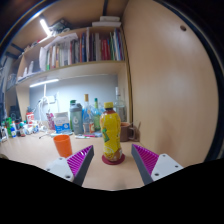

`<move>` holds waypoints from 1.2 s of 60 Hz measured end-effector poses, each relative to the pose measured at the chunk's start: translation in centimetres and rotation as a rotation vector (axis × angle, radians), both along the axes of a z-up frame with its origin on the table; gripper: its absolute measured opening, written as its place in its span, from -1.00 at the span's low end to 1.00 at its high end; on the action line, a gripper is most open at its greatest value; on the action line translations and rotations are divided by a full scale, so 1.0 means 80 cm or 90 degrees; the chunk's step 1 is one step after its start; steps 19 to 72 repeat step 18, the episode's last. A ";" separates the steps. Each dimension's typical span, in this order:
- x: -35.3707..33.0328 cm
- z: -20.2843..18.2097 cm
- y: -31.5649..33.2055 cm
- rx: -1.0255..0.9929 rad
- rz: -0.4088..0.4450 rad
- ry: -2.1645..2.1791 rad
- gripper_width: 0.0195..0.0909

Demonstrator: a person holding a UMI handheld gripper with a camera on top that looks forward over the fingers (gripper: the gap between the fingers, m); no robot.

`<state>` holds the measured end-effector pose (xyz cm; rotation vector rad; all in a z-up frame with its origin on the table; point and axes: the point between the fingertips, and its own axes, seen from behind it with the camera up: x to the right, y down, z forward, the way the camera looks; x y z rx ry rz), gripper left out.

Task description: Pour water

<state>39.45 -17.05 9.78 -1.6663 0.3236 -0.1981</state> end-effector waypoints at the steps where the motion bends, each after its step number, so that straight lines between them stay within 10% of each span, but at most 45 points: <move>1: -0.005 0.004 -0.011 0.003 -0.002 -0.005 0.81; 72: -0.063 0.020 -0.116 0.044 0.009 0.028 0.81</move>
